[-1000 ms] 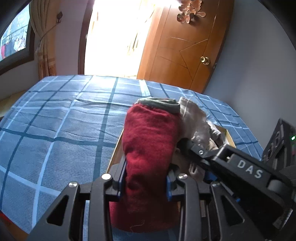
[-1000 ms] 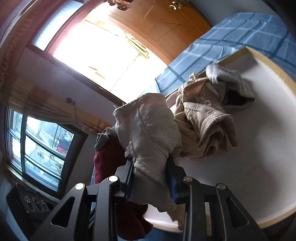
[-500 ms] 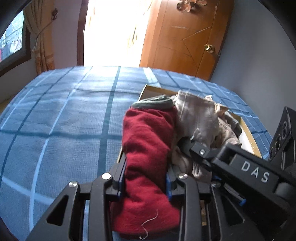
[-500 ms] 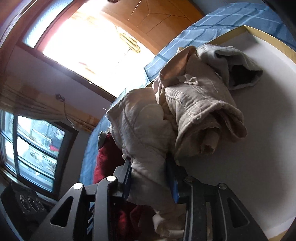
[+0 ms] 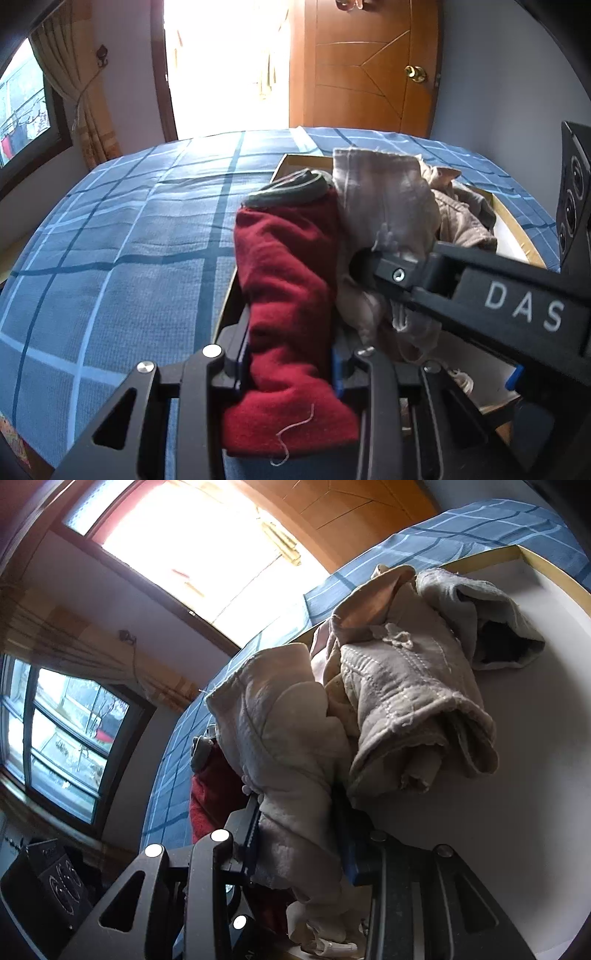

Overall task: Take underwear out of drawer
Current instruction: 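Lower both items into the tray and open both grippers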

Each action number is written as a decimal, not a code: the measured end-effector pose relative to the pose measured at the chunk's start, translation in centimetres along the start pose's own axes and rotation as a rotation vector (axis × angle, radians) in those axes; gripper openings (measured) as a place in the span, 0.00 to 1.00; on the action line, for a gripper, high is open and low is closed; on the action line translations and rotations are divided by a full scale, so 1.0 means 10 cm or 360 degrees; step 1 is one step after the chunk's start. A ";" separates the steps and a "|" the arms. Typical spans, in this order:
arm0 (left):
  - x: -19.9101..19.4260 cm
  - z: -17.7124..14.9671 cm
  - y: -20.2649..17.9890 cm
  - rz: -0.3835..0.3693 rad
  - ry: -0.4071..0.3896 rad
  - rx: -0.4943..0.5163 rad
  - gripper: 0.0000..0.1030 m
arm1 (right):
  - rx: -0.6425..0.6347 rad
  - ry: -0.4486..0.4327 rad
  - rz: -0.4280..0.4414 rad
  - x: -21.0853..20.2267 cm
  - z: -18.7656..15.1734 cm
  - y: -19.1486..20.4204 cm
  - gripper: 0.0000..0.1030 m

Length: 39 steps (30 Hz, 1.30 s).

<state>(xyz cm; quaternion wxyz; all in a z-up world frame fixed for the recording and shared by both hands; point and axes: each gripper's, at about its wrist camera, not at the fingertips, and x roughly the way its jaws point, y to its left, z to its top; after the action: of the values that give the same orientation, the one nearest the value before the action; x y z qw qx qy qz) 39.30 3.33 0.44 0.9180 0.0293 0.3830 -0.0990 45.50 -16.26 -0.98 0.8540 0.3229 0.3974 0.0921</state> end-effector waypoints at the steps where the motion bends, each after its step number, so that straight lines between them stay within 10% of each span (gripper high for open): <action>1: -0.01 -0.02 -0.01 0.0008 0.0001 -0.0007 0.31 | -0.0022 0.0010 0.0001 0.00 0.00 0.01 0.36; 19: -0.36 -0.29 -0.23 0.0150 0.0027 -0.0135 0.32 | -0.0210 0.0095 0.0033 -0.28 -0.24 -0.09 0.38; 26: -0.43 -0.27 -0.20 0.0104 0.0014 -0.0152 0.38 | -0.0247 0.0081 0.0127 -0.33 -0.25 -0.07 0.58; 30: -0.63 -0.28 -0.22 0.0150 -0.0025 -0.0134 0.52 | -0.0220 -0.0025 0.0236 -0.60 -0.26 -0.10 0.61; 34: -0.95 -0.34 -0.33 0.0258 -0.0199 -0.0069 0.96 | -0.0310 -0.0194 0.0240 -0.97 -0.32 -0.03 0.66; 39: -1.18 -0.43 -0.39 0.0297 -0.0262 -0.0046 0.96 | -0.0361 -0.0289 0.0192 -1.29 -0.42 -0.03 0.66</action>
<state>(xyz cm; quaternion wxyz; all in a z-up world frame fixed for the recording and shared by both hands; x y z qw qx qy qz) 27.38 1.95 5.84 0.9518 0.0434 0.3034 -0.0098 33.77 -19.77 4.81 0.9104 0.2546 0.2853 0.1579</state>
